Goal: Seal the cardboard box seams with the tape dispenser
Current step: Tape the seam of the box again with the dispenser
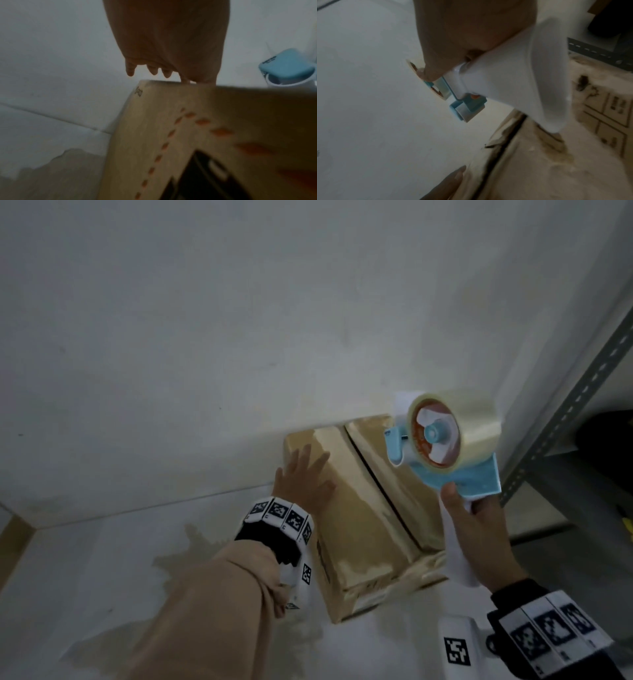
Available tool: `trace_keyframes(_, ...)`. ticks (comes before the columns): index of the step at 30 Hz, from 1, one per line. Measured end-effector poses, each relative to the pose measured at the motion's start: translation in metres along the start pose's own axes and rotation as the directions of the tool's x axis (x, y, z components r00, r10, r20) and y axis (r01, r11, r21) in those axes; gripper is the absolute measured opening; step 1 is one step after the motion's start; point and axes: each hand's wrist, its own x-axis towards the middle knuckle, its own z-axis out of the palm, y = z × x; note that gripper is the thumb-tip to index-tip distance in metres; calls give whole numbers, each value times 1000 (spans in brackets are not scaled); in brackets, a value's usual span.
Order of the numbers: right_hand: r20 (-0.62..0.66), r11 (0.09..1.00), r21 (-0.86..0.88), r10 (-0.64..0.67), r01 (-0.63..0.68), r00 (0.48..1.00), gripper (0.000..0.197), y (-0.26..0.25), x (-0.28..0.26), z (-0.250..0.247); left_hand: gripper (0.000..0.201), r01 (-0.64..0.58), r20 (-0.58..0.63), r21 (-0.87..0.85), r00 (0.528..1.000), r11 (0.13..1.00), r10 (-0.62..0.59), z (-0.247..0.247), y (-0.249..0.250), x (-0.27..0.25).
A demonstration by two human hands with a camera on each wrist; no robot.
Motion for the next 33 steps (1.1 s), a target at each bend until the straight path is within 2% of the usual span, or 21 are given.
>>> trace_keyframes(2, 13, 999, 20, 27, -27, 1000, 46, 14, 2, -6, 58, 32, 54, -44, 998, 998, -30, 8, 1, 3)
trace_keyframes(5, 28, 999, 3, 39, -39, 999, 66, 25, 3, -9, 55, 55, 60, -50, 997, 997, -52, 10, -3, -4)
trace_keyframes(10, 110, 999, 53, 4, -10, 994, 47, 21, 7, -6, 54, 102, -20, 12, 995, 995, -102, 7, -2, -31)
trace_keyframes(12, 148, 998, 60, 0, -9, 989, 45, 18, 8, -5, 63, 129, -60, 52, 990, 990, -126, 8, -4, -51)
trace_keyframes(14, 182, 998, 66, 12, -25, 983, 48, 16, 9, -5, 82, 162, -81, 118, 985, 980, -153, 7, -7, -77)
trace_keyframes(16, 209, 997, 66, 30, -45, 977, 64, 11, 10, -2, 86, 201, -97, 184, 978, 962, -186, 5, -12, -102)
trace_keyframes(18, 235, 995, 61, 61, -77, 970, 86, 5, 9, 4, 78, 218, -150, 267, 972, 939, -183, 2, -17, -127)
trace_keyframes(19, 261, 993, 62, 80, -99, 962, 90, 1, 8, 8, 71, 213, -177, 297, 970, 931, -166, 1, -19, -139)
trace_keyframes(21, 322, 989, 65, 104, -131, 941, 89, -11, 4, 16, 63, 191, -249, 330, 962, 924, -110, 2, -27, -162)
trace_keyframes(24, 420, 987, 101, 72, -125, 905, 81, -29, -3, 30, 59, 158, -273, 315, 960, 936, -70, 6, -35, -194)
trace_keyframes(29, 559, 990, 89, 44, -113, 828, 91, -51, -7, 53, 51, 126, -363, 293, 932, 948, -12, -1, -63, -214)
trace_keyframes(31, 598, 991, 85, 29, -100, 801, 89, -57, -7, 64, 54, 194, -358, 195, 927, 961, -115, -13, -79, -207)
trace_keyframes(33, 631, 991, 85, 27, -103, 776, 83, -62, -8, 78, 75, 311, -302, 72, 912, 948, -276, -22, -94, -196)
